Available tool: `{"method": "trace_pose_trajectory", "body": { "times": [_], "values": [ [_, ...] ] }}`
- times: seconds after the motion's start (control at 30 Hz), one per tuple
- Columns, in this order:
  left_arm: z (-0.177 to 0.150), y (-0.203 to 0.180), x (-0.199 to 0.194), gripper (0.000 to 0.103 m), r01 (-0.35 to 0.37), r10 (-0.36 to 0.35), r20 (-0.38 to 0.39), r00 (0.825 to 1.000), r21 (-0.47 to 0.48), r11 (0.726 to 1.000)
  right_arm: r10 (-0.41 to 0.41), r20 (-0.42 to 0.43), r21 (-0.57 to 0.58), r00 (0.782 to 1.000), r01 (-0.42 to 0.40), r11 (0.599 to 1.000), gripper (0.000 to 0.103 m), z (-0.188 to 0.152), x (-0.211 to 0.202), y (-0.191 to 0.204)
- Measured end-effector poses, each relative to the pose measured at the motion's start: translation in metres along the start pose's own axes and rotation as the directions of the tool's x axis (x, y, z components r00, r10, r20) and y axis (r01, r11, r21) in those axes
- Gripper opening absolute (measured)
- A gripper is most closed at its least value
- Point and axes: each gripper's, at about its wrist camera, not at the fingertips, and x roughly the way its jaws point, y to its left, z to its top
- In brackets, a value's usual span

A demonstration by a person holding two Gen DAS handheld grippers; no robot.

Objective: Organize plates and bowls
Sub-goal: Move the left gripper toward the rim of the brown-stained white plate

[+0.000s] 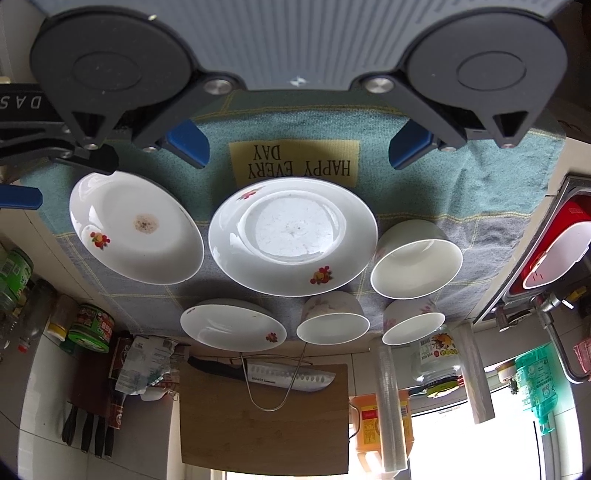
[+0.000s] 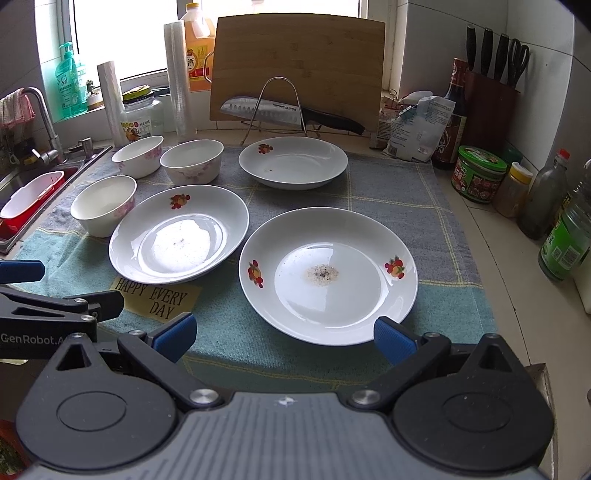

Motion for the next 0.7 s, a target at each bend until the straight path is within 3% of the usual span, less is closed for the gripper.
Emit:
{"method": "trace_pose_trajectory", "body": {
  "times": [0.4,0.6,0.7],
  "values": [
    [0.001,0.008,0.017,0.102,0.048,-0.048,0.015,0.999,0.017,0.999,-0.019,-0.025,0.013,1.0,0.019,1.0,0.103,-0.011,0.023,-0.02],
    [0.002,0.019,0.036,0.102,0.125,-0.125,-0.033,0.992,-0.013,0.992,-0.019,-0.042,0.006,0.999,0.019,1.0,0.103,-0.023,0.043,-0.029],
    [0.004,0.02,0.042,0.102,0.118,-0.117,-0.043,0.992,0.007,0.993,-0.016,-0.053,0.011,0.998,0.016,1.0,0.103,-0.028,0.055,-0.033]
  ]
}}
